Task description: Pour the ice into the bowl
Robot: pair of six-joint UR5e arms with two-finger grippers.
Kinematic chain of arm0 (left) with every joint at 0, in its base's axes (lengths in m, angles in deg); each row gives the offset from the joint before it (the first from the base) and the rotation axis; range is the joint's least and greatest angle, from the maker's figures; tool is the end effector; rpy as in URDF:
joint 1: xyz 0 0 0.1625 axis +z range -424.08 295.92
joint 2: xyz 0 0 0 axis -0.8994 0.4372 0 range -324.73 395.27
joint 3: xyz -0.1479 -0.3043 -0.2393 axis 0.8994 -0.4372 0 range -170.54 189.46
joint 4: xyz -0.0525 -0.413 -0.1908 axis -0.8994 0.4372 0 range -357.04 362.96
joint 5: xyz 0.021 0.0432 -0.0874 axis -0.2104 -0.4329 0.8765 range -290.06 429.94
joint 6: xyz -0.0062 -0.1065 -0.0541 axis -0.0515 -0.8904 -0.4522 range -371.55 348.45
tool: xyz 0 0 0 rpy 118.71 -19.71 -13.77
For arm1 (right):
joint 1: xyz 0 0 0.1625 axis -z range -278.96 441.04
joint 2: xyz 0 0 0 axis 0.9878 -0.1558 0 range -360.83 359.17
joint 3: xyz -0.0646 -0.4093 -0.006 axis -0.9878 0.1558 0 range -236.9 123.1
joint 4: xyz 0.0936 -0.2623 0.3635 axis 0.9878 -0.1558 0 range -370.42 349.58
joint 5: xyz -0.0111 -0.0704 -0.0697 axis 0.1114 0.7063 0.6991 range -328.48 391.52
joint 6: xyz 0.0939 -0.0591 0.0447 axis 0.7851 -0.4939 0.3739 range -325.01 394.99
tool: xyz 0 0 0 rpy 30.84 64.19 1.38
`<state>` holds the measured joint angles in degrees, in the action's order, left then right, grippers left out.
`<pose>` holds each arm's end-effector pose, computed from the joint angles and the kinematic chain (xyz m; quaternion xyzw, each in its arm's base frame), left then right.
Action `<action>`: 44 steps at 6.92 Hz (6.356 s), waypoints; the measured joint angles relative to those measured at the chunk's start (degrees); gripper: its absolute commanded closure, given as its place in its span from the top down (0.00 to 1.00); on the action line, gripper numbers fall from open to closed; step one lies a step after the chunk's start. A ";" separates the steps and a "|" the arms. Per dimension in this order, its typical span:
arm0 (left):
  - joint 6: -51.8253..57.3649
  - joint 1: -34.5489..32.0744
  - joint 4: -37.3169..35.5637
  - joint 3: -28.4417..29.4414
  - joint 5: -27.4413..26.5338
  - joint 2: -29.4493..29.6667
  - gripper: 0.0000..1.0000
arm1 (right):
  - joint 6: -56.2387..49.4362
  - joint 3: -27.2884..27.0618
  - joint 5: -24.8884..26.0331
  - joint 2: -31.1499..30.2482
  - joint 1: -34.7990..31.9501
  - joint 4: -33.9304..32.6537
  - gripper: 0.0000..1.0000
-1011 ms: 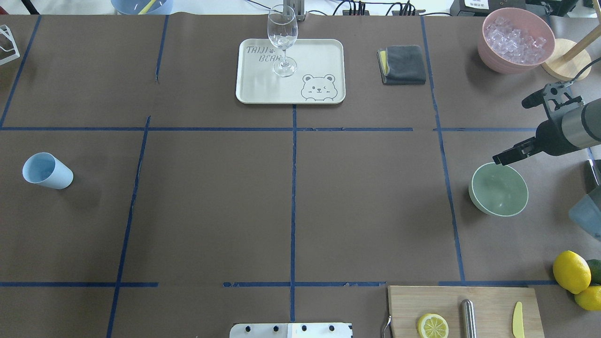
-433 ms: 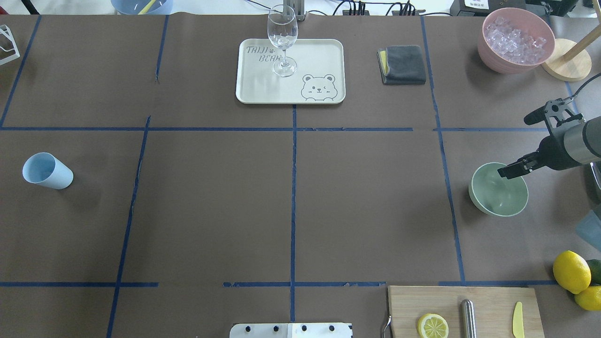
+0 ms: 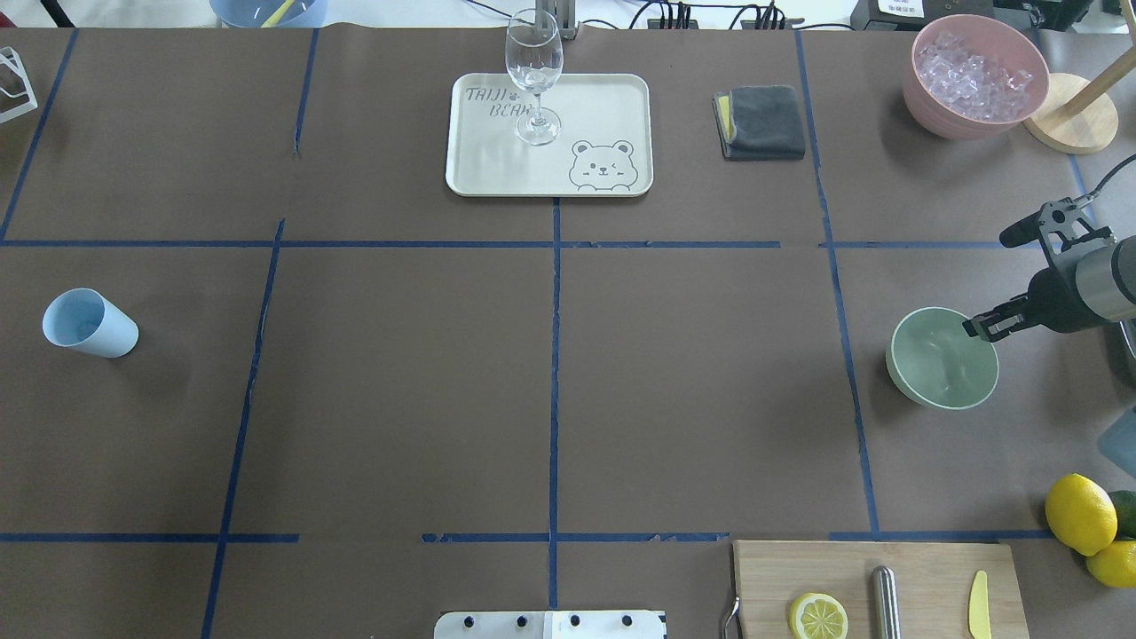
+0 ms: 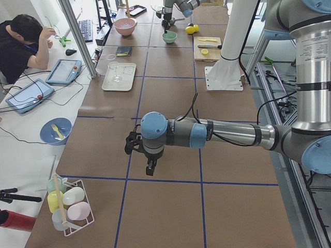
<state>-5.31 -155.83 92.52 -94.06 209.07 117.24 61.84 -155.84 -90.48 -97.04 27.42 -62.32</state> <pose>-0.0578 -0.4829 0.6002 0.0689 0.4115 0.0538 0.9072 -0.2608 -0.4718 0.5652 0.1501 -0.3958 -0.1707 0.8898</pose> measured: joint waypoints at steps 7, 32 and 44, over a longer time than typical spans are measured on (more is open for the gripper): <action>0.00 -0.08 0.00 -0.02 0.00 -0.30 1.00 | 24.33 -4.41 -3.38 20.81 5.85 -8.14 0.00; -5.37 0.44 26.70 0.28 0.23 6.24 1.00 | -44.10 1.31 -11.73 16.37 -32.10 -44.12 1.00; -71.74 65.53 75.21 3.79 -82.68 -12.64 1.00 | -45.16 -6.83 -11.86 2.28 -35.24 -43.81 1.00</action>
<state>-77.06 -90.30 167.73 -90.27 126.39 104.61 16.68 -162.67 -102.33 -94.77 -7.82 -106.14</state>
